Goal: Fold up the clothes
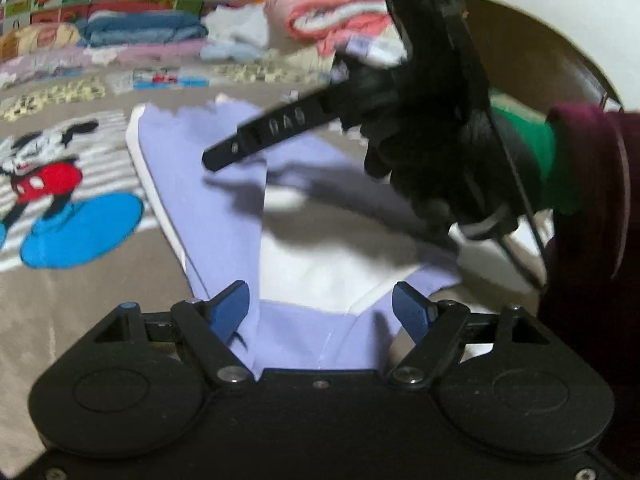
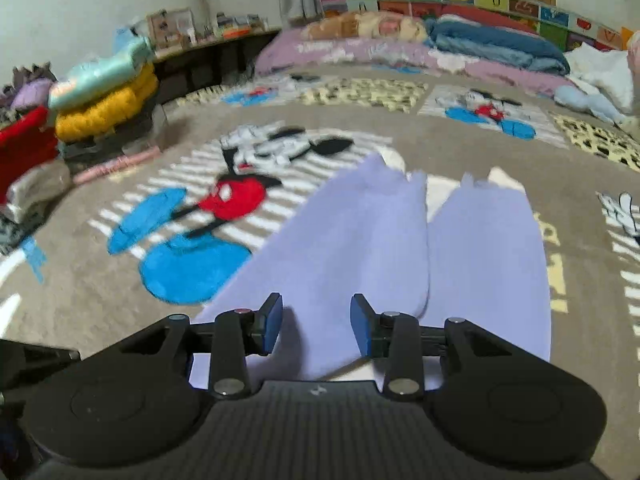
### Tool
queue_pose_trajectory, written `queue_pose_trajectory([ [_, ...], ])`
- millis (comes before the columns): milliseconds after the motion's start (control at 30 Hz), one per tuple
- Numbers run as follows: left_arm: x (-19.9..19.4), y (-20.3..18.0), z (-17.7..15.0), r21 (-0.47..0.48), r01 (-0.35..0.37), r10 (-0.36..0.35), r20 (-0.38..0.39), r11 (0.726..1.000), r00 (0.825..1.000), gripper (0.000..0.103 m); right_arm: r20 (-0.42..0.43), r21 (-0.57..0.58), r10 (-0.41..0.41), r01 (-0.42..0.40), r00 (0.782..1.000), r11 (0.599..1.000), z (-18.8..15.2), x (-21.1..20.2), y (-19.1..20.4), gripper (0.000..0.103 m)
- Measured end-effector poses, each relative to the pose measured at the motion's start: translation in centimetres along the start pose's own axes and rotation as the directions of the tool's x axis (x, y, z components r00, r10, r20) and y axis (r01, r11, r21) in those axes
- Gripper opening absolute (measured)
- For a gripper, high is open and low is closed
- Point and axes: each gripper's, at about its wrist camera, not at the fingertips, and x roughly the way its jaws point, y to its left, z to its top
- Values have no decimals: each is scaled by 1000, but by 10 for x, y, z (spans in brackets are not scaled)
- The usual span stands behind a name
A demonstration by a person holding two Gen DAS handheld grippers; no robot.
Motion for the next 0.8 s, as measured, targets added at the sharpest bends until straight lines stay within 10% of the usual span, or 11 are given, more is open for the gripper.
queue_pose_trajectory([
  [200, 10, -4, -7, 31, -9, 10, -47, 999, 999, 80, -91, -94, -10, 1, 996, 996, -9, 9, 13, 41],
  [333, 5, 3, -10, -28, 7, -8, -34, 1000, 999, 80, 43, -80, -12, 16, 999, 997, -14, -13, 19, 41],
  [433, 5, 2, -10, -30, 2, -2, -18, 1000, 1000, 80, -97, -71, -39, 33, 995, 997, -22, 2, 19, 42],
  [800, -26, 6, -12, -139, -12, 24, 90, 990, 996, 80, 137, 236, -66, 32, 988, 971, -60, -98, -7, 47],
])
